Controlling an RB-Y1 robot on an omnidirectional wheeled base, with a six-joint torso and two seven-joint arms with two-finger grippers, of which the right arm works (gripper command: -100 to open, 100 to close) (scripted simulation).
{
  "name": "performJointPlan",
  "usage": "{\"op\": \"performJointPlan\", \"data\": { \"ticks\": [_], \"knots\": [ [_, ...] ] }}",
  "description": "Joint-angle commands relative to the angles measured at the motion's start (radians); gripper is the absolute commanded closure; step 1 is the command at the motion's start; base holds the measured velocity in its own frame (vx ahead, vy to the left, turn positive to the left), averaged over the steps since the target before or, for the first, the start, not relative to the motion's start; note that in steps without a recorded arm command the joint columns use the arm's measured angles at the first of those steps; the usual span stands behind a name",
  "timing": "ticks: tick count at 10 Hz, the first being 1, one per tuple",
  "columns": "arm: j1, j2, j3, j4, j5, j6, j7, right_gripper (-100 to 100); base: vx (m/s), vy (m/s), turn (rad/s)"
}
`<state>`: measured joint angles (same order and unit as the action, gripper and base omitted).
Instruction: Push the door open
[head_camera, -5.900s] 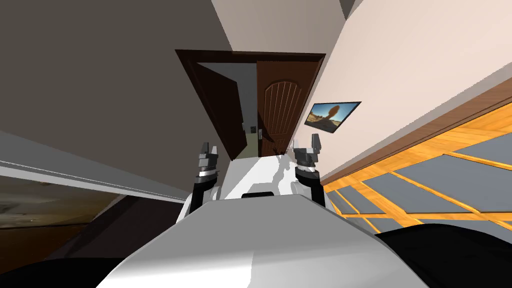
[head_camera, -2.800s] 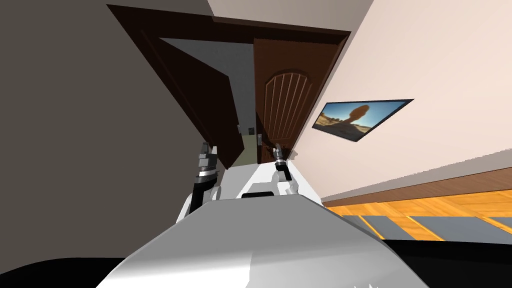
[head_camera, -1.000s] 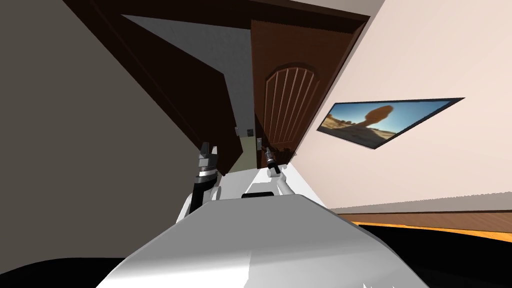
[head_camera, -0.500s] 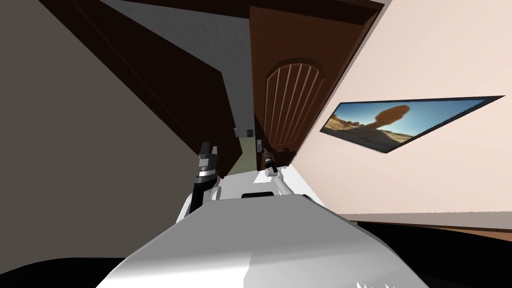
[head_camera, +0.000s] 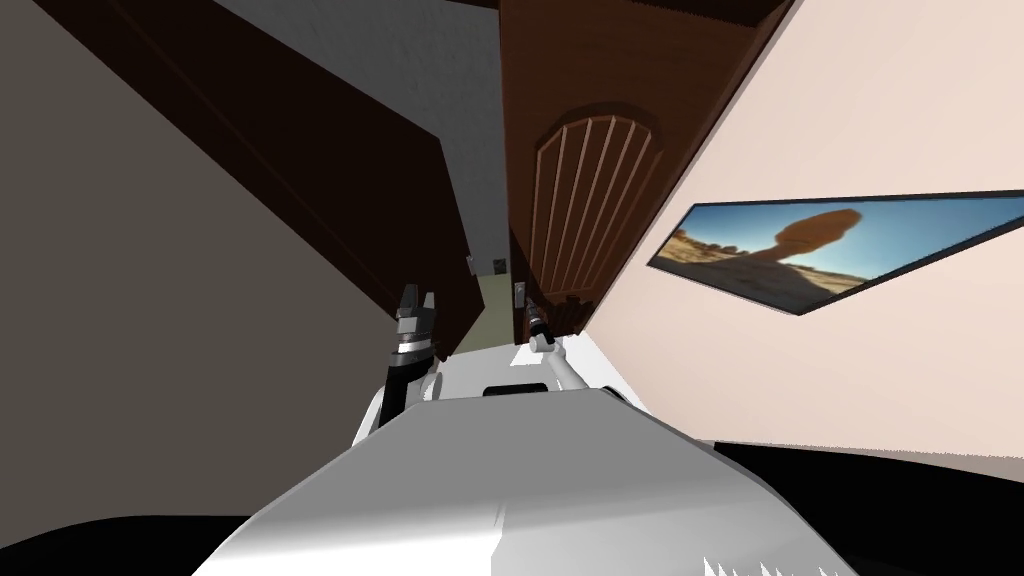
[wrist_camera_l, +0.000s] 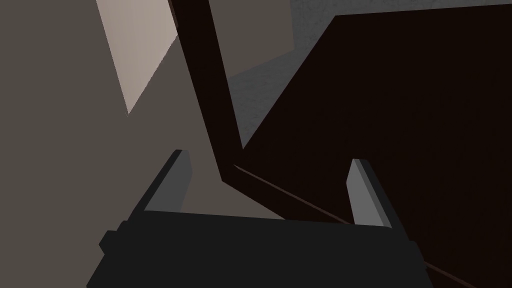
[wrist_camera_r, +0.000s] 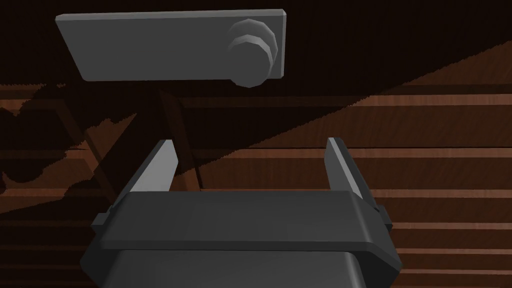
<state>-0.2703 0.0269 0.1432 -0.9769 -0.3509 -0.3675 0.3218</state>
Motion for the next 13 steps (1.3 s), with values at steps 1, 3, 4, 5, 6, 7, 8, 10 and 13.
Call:
{"op": "performJointPlan", "data": {
  "ticks": [1, 3, 4, 5, 6, 7, 8, 10, 13],
  "knots": [
    [-0.015, -0.03, -0.002, 0.026, -0.001, -0.01, -0.006, -100, 0.168, 0.004, 0.014],
    [-0.018, -0.048, -0.006, 0.031, -0.001, -0.011, -0.008, -100, 0.194, 0.032, 0.019],
    [-0.019, -0.05, -0.009, 0.033, -0.001, -0.011, -0.009, -100, 0.187, 0.036, 0.018],
    [-0.021, -0.047, -0.011, 0.036, 0.0, -0.011, -0.009, -100, 0.183, 0.005, 0.018],
    [-0.022, -0.04, -0.013, 0.038, 0.0, -0.012, -0.01, -100, 0.179, 0.017, 0.024],
    [-0.024, -0.024, -0.016, 0.041, 0.0, -0.012, -0.011, -100, 0.193, 0.026, 0.024],
    [-0.025, -0.005, -0.018, 0.044, 0.0, -0.012, -0.012, -100, 0.21, 0.025, 0.018],
    [-0.026, -0.015, -0.017, 0.045, 0.0, -0.013, -0.011, 100, 0.04, 0.005, 0.0],
    [-0.026, -0.015, -0.017, 0.045, 0.0, -0.013, -0.011, 100, -0.014, -0.003, 0.006]
  ]
}}
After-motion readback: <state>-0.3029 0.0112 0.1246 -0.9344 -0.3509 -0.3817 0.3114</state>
